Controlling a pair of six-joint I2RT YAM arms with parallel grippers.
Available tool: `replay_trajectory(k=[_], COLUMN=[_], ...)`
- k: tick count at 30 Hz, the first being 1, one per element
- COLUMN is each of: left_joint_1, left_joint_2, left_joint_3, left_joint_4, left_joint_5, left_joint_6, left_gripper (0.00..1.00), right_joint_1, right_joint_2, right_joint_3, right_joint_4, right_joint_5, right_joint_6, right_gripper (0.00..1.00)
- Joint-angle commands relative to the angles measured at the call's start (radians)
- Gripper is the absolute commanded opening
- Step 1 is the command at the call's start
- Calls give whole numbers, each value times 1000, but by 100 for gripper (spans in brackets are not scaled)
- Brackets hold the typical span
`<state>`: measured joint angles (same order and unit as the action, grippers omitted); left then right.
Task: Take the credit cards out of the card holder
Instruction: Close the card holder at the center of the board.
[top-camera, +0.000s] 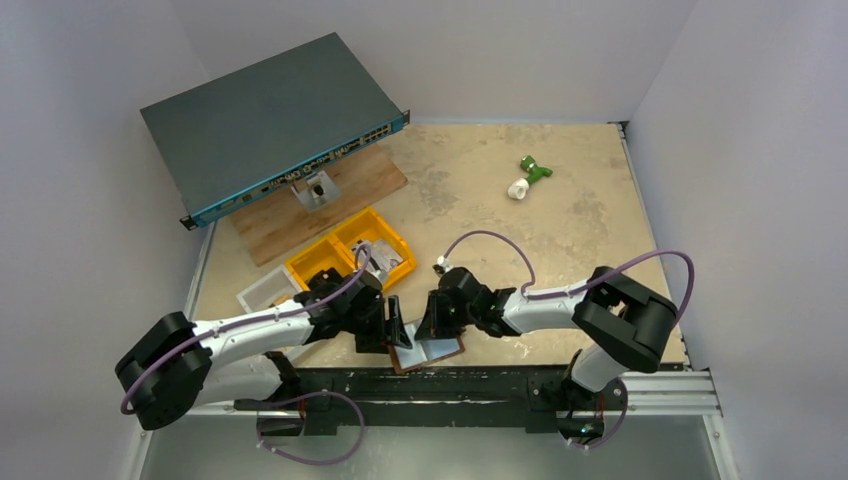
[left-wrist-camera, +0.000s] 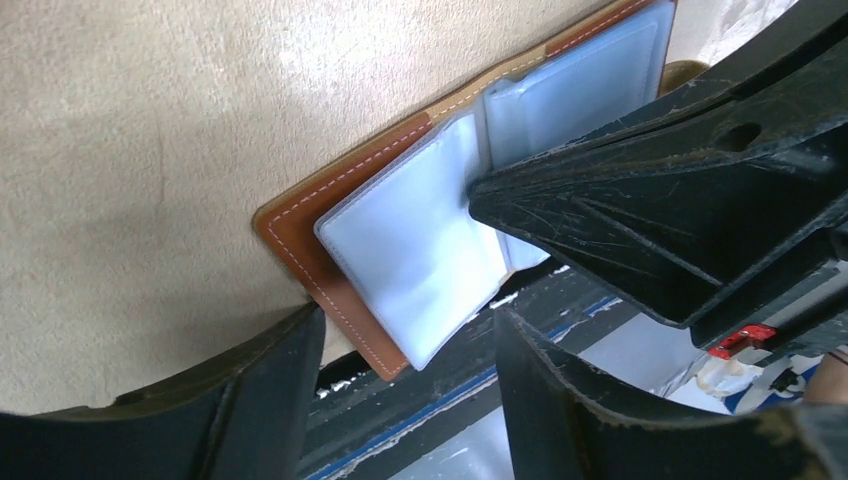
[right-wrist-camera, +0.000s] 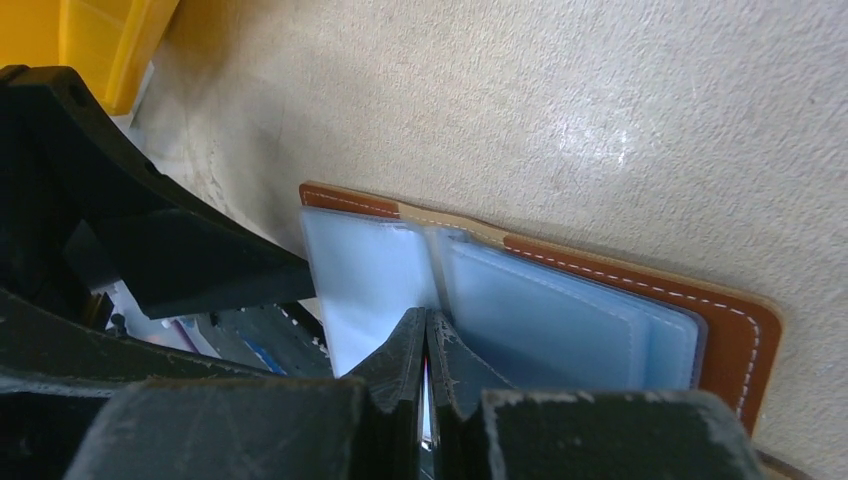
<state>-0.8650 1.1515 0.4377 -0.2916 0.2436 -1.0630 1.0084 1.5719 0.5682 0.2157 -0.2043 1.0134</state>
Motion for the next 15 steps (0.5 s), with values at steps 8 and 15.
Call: replay_trajectory(k=[8,15], left_joint_1=[-3,-3], left_joint_2=[-43,-91], left_joint_3=[17,54], left_joint_4=[17,-5], left_joint_5=[-17,-26], left_joint_6=[-13,-30], left_gripper=[38,23], right_joint_1=[6,6], right_joint_2=[38,32], right_joint_3=[-13,-16], right_joint_4=[15,22], right_joint_5=[4,2], right_joint_6=[2,7], right_gripper=[0,0])
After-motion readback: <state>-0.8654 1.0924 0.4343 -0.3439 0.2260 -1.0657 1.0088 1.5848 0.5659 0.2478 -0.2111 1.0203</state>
